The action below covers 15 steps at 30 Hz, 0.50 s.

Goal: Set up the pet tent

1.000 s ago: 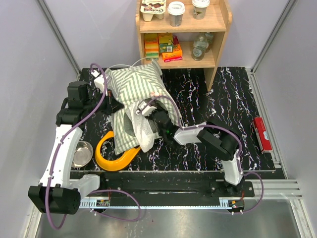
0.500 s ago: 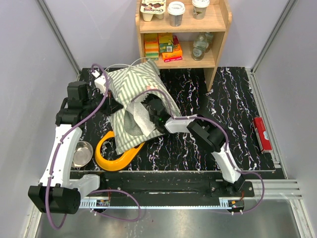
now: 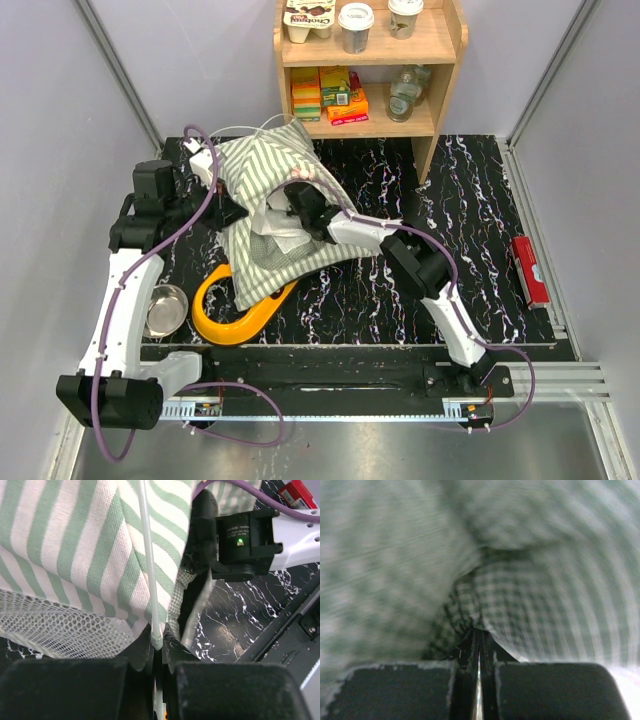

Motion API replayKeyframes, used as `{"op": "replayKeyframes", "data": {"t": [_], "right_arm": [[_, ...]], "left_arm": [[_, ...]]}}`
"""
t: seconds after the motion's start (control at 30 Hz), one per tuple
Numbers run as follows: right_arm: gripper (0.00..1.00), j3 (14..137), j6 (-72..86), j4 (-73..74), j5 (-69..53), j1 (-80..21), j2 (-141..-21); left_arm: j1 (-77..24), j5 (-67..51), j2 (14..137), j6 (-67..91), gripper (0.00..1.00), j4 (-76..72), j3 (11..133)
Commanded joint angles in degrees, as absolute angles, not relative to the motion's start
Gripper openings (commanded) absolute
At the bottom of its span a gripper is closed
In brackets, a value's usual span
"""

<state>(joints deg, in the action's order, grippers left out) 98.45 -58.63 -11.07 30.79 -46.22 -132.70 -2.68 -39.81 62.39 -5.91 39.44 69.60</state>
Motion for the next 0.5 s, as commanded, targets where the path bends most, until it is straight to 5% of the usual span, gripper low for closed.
{"op": "replayKeyframes", "data": {"t": [0.0, 0.17, 0.47], "right_arm": [[0.00, 97.5, -48.9, 26.7, 16.2, -44.2, -130.9], [0.00, 95.2, -46.9, 29.0, 14.6, -44.0, -129.4], [0.08, 78.5, -51.3, -13.2, 24.8, -45.1, -114.9]], "left_arm": [[-3.3, -46.5, 62.0, -5.7, 0.00, 39.8, 73.7], [-3.4, -45.6, 62.4, -5.5, 0.00, 39.8, 74.9], [-3.4, -44.8, 62.1, -5.7, 0.00, 39.8, 73.9]]}}
